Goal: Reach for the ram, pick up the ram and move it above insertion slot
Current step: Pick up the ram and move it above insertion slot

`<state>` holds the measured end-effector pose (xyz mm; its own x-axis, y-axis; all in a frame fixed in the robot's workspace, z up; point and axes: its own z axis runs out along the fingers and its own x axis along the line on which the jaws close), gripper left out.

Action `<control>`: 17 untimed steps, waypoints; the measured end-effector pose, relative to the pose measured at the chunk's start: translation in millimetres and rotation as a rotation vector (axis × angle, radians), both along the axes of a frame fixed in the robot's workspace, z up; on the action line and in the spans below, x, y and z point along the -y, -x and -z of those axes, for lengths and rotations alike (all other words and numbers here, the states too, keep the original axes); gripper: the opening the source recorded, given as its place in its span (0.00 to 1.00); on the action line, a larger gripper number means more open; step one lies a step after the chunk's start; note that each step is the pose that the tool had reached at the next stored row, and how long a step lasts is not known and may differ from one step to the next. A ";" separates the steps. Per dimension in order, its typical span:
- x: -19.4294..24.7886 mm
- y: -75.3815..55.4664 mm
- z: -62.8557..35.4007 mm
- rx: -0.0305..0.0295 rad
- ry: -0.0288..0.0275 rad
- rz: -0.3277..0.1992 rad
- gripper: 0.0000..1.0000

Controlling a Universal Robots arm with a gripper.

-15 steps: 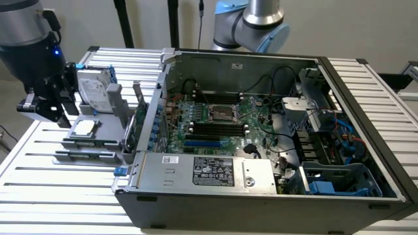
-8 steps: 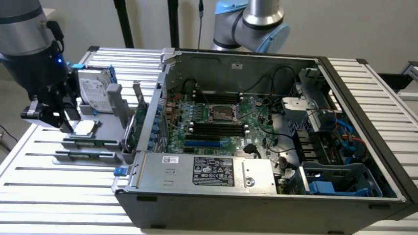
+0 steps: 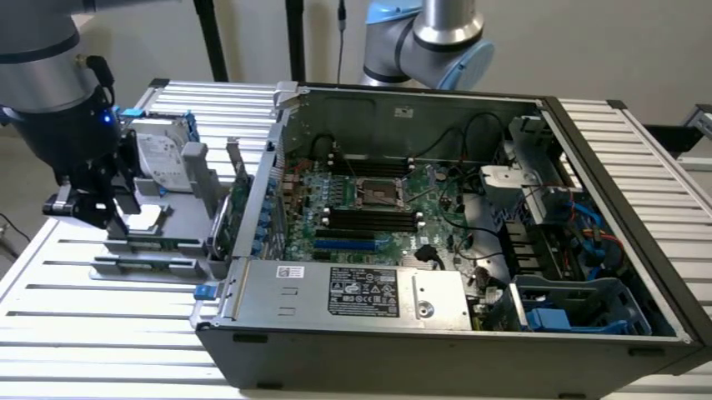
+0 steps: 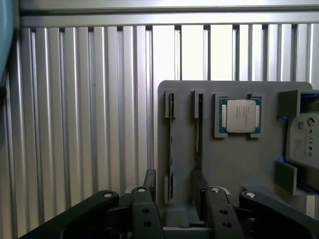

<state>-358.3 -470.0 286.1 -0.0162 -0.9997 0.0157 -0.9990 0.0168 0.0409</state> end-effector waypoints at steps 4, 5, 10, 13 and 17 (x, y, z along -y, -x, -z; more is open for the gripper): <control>1.1 0.0 7.3 0.0002 -0.0001 0.000 0.42; 1.3 0.0 9.1 0.0001 -0.0001 -0.001 0.42; 1.5 -0.1 18.3 0.0001 -0.0002 -0.005 0.42; 1.5 -0.2 23.6 0.0000 0.0000 -0.007 0.42; 1.5 -0.3 30.9 0.0001 -0.0001 -0.008 0.42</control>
